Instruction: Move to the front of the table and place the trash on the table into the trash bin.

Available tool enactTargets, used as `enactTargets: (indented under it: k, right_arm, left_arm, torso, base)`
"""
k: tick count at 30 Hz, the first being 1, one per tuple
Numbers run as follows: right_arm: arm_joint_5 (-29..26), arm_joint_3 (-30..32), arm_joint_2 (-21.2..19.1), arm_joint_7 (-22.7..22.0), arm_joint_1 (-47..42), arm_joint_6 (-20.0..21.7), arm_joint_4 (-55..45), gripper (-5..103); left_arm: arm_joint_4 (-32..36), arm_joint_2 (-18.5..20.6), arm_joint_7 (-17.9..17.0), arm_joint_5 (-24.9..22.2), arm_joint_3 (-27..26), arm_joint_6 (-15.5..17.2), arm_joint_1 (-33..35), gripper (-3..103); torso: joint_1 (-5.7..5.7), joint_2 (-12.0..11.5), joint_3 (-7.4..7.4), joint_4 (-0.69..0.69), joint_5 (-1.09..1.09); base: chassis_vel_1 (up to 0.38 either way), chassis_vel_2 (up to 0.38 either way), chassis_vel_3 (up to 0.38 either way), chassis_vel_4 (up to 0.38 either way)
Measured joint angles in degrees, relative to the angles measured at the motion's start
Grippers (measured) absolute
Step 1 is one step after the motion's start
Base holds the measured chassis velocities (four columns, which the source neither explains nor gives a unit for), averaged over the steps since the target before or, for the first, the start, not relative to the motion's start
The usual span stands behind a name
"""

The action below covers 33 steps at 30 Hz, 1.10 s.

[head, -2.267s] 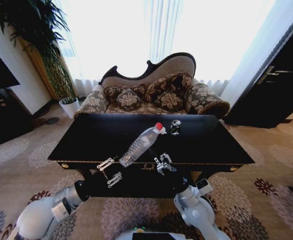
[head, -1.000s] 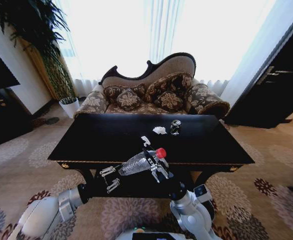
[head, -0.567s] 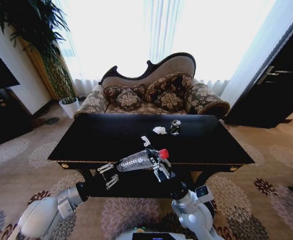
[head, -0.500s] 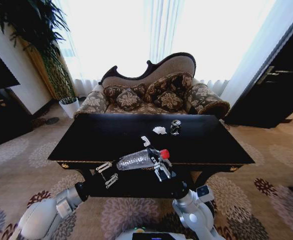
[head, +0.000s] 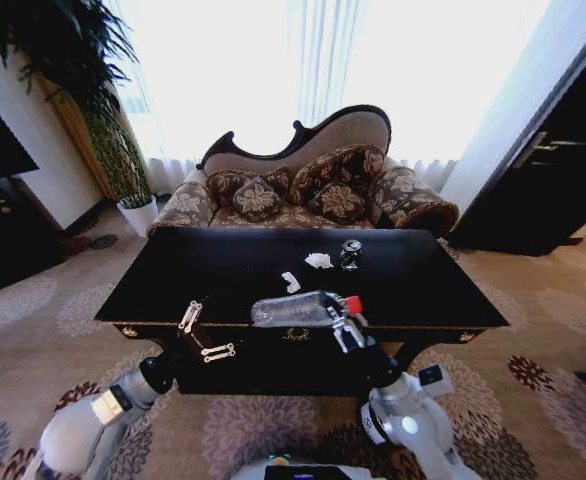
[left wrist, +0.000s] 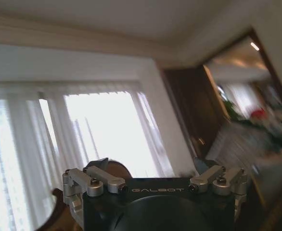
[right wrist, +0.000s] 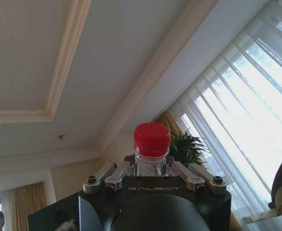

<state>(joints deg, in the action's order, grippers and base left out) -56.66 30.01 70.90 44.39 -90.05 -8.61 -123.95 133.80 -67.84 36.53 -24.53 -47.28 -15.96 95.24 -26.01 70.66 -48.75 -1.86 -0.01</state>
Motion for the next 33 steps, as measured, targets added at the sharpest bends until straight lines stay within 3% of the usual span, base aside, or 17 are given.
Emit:
enactTargets:
  k: [10,19,22,27,33]
  right_arm:
    - [-2.1,1.9,-2.0,5.4,2.0,-1.1,4.1,23]
    - [-3.8,4.7,-6.8,17.8,2.7,-1.5,8.5,23]
    - [-1.2,5.3,-8.5,21.9,2.8,-3.0,12.7,23]
    - [5.8,3.8,-10.0,23.7,5.0,-7.0,21.5,23]
    - [13.2,2.5,-9.8,24.4,8.5,-9.0,32.6,23]
  left_arm:
    - [3.1,-4.3,-0.9,-9.1,-5.1,2.3,1.0,100]
    - [3.7,-6.7,-6.4,-19.1,-11.8,5.6,-0.5,100]
    - [2.4,-6.9,-8.6,-20.8,-14.5,6.4,-1.1,100]
    - [2.1,-7.1,-11.4,-21.7,-16.4,7.0,-1.1,100]
    - [2.4,-7.5,-12.2,-22.2,-17.9,7.1,-0.4,100]
  torso:
    - [0.00,0.0,0.00,0.00,0.00]
    - [0.00,0.0,0.00,0.00,0.00]
    - [0.00,0.0,0.00,-0.01,-0.01]
    - [0.00,0.0,0.00,0.00,-0.01]
    - [0.00,0.0,0.00,0.01,0.01]
  base:
    - [0.000,0.000,0.000,0.000]
    - [0.000,0.000,0.000,0.000]
    - [0.000,0.000,0.000,0.000]
    - [0.000,0.000,0.000,0.000]
    - [0.000,0.000,0.000,0.000]
